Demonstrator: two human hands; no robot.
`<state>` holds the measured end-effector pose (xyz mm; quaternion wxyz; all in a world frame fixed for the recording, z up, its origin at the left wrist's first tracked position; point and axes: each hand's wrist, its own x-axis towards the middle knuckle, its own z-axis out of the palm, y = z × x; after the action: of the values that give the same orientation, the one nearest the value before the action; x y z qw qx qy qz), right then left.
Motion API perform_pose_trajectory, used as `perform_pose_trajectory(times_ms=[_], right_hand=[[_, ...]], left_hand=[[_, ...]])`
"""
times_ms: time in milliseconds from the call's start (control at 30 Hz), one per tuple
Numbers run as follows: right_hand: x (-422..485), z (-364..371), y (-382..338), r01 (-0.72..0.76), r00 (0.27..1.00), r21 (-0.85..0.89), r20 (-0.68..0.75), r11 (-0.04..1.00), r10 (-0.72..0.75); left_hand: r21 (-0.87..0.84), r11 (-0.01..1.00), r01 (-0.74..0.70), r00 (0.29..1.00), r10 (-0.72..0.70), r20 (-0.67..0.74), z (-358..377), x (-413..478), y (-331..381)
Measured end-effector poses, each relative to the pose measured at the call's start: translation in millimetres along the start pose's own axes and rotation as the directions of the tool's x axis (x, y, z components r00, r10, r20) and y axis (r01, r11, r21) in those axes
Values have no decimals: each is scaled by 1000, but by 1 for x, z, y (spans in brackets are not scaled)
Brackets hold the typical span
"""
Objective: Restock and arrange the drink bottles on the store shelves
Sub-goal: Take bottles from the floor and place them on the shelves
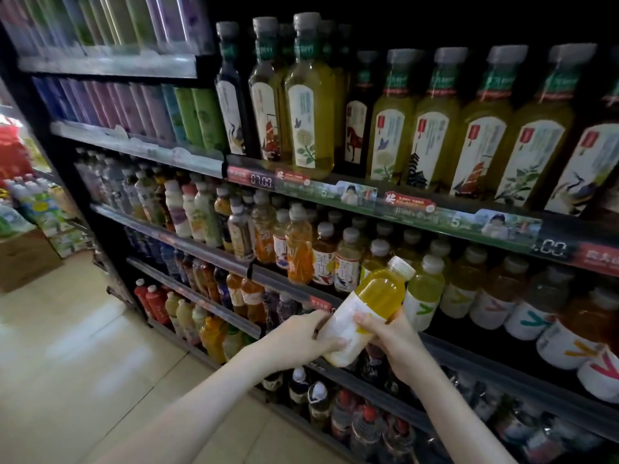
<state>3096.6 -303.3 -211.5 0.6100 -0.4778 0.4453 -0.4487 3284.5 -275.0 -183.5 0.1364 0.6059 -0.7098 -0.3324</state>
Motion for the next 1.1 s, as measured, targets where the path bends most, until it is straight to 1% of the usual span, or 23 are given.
perform_pose_trajectory(times_ms=[100,267,333,467,600,700,767,833,900,967,1000,1067,1100], right_hand=[[25,11,-9,6,997,-35,-83,999,-9],[51,35,-9,-13,988,-152,-154,988,-11],[58,48,-8,11,980,-181,-195,983,-47],[68,73,-5,42,961,-220,-257,975,-99],[78,91,-2,34,931,-272,-341,962,-130],[76,97,3,22,906,-288,-400,957,-141],[73,97,7,4,891,-292,-432,956,-136],[69,95,11,-24,869,-299,-479,954,-128],[66,92,14,-41,843,-308,-521,951,-132],[63,88,15,-57,818,-313,-559,948,-136],[61,85,16,-60,805,-313,-577,948,-140],[57,77,16,-65,787,-316,-599,947,-146],[55,73,16,-62,782,-317,-605,946,-152]], left_hand=[[-30,1000,1,993,-5,-114,-18,19,-26],[79,997,-6,941,32,-336,-58,63,-69],[108,994,-26,926,65,-372,-72,82,-83],[213,967,-142,906,214,-366,-95,118,-104],[248,953,-174,908,253,-335,-106,152,-110],[272,937,-218,893,304,-333,-108,173,-109],[314,923,-223,884,327,-333,-102,179,-105],[300,924,-236,873,337,-352,-90,179,-99],[312,905,-288,850,392,-353,-73,175,-95],[349,851,-391,806,500,-316,-56,172,-91],[339,820,-462,786,555,-272,-50,169,-88],[273,762,-587,760,635,-140,-39,162,-76],[240,744,-623,756,652,-57,-35,159,-70]])
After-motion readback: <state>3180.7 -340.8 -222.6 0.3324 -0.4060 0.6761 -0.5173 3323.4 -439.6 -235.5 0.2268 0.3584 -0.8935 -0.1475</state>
